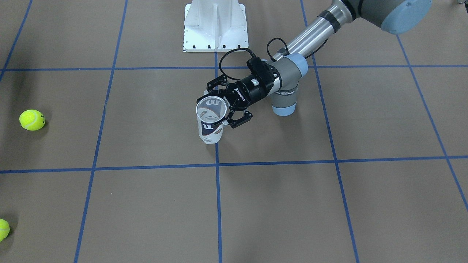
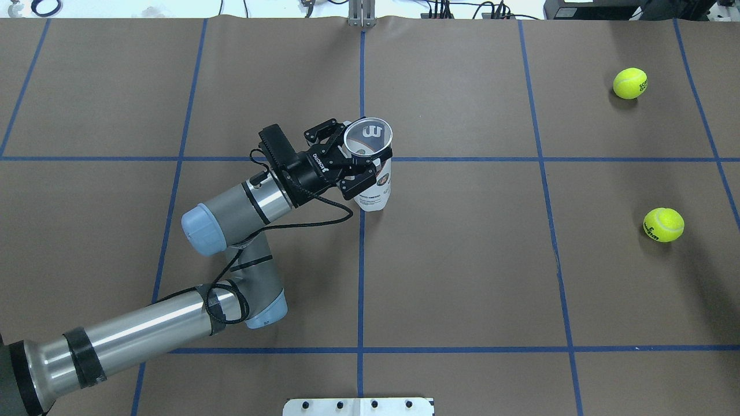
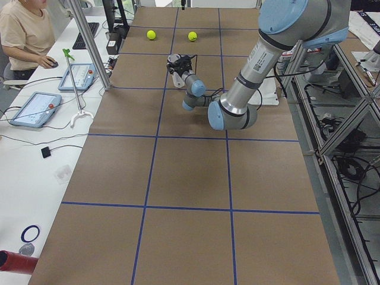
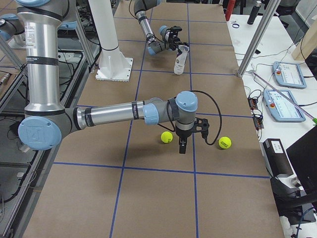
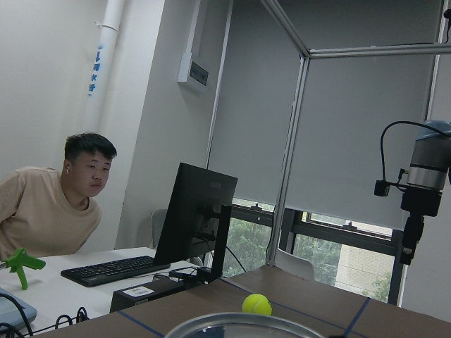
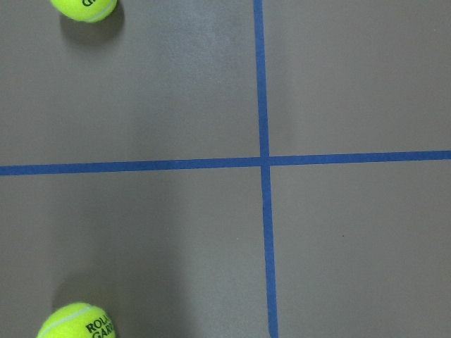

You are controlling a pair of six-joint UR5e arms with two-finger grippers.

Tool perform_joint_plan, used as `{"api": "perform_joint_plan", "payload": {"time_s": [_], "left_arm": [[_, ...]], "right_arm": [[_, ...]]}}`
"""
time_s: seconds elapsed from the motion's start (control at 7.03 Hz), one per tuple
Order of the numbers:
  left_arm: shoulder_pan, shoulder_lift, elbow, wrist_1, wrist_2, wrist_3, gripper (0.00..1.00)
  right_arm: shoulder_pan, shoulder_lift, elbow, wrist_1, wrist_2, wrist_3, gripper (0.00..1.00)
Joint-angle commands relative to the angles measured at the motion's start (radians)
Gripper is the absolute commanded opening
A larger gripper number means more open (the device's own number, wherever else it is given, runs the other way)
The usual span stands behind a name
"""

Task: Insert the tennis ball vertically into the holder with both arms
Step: 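Lower the right gripper onto the nearer yellow tennis ball and grasp it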

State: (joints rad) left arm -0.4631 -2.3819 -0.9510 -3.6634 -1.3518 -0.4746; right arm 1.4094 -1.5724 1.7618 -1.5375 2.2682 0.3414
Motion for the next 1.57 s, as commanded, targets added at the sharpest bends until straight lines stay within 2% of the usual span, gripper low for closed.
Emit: {"api": "perform_joint_plan", "payload": {"time_s": [0.0, 0.14, 0.85, 1.0, 1.42], "left_arm": [[0.000, 0.000, 0.002, 0.005, -0.003, 0.014, 0.76], [-0.003, 0.001, 0.000, 0.006, -0.009, 0.061, 0.76], [-0.002, 0.003, -0.009, 0.008, -0.052, 0.105, 0.77], [-0.002, 0.003, -0.009, 0.006, -0.052, 0.105, 0.77], [-0.003, 0.003, -0.009, 0.008, -0.052, 0.105, 0.77]], "right_arm": [[-0.073, 0.034, 0.033, -0.004, -0.001, 0.124, 1.00], [-0.108, 0.032, 0.065, -0.004, -0.004, 0.189, 1.00], [-0.237, 0.009, 0.114, -0.007, -0.024, 0.231, 1.00], [-0.298, 0.011, 0.116, 0.022, -0.051, 0.237, 1.00], [-0.369, -0.124, 0.111, 0.270, -0.107, 0.232, 1.00]]}}
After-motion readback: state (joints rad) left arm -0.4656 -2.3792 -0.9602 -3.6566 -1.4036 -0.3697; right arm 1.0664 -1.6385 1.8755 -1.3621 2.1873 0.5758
